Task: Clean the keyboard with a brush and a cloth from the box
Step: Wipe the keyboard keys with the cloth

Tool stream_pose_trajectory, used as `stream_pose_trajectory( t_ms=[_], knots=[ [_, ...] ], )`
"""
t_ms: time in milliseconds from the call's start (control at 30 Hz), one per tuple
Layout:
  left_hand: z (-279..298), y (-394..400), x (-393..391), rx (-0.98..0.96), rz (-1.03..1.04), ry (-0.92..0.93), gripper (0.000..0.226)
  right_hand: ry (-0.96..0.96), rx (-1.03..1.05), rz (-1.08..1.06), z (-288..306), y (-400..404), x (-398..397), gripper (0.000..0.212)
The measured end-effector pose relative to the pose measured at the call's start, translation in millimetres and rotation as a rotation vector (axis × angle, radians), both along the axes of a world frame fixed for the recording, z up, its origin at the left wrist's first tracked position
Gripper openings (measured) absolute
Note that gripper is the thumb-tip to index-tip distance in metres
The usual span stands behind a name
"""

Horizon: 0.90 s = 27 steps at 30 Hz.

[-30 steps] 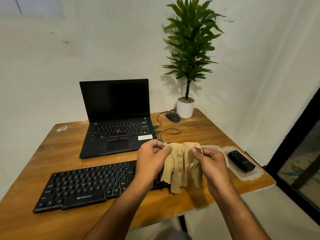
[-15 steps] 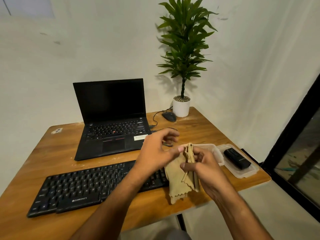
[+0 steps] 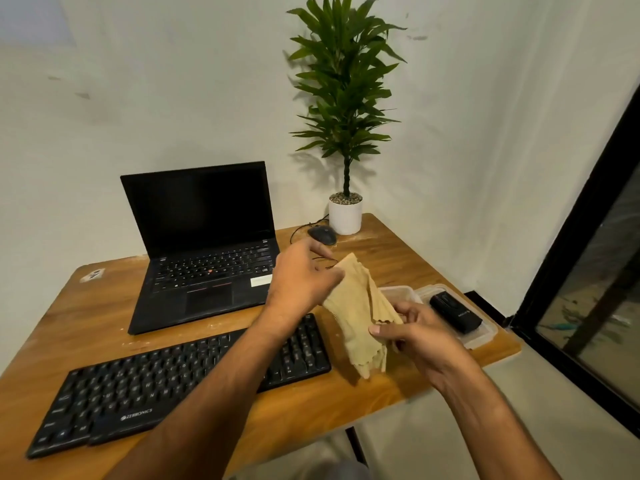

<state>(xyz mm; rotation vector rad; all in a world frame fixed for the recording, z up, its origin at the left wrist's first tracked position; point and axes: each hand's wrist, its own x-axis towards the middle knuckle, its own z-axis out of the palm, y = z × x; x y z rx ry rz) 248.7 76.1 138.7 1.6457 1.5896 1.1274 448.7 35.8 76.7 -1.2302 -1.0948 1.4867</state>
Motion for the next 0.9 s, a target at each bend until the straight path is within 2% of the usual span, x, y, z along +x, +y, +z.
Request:
stream_pose_trajectory(
  t_ms=[100, 167, 233, 300, 367, 467, 533, 633, 733, 900],
  knots=[
    [-8, 5, 0, -0.026, 0.043, -0.020, 0.019, 0.161, -0.032, -0.204, -4, 8, 16, 0.044],
    [-17, 7, 2, -0.068, 0.019, -0.053, 0.016, 0.143, -0.013, -0.336, -4, 14, 25, 0.043],
    [-25, 9, 5, -0.098, -0.022, -0.067, 0.018, 0.051, 0.048, -0.377, -2, 19, 31, 0.039],
    [-31, 11, 8, -0.100, -0.060, -0.046, 0.015, -0.023, 0.123, -0.297, 2, 22, 38, 0.031],
    [-35, 15, 9, -0.084, -0.076, 0.009, 0.026, -0.138, 0.167, -0.186, 5, 27, 46, 0.029],
    [-40, 21, 14, -0.057, -0.093, 0.152, 0.042, -0.471, 0.225, -0.179, 7, 38, 52, 0.041],
    [-44, 24, 21, -0.044, -0.096, 0.266, 0.041, -0.698, 0.306, -0.235, 10, 44, 55, 0.030],
    [-53, 27, 33, -0.031, -0.058, 0.422, 0.030, -0.907, 0.376, -0.223, 14, 58, 61, 0.020],
    [-61, 34, 43, -0.084, -0.021, 0.448, 0.023, -0.941, 0.315, -0.175, 12, 77, 68, 0.016],
    [-66, 52, 54, -0.125, -0.039, 0.485, 0.024, -0.975, 0.227, -0.150, 8, 89, 61, 0.024]
  ],
)
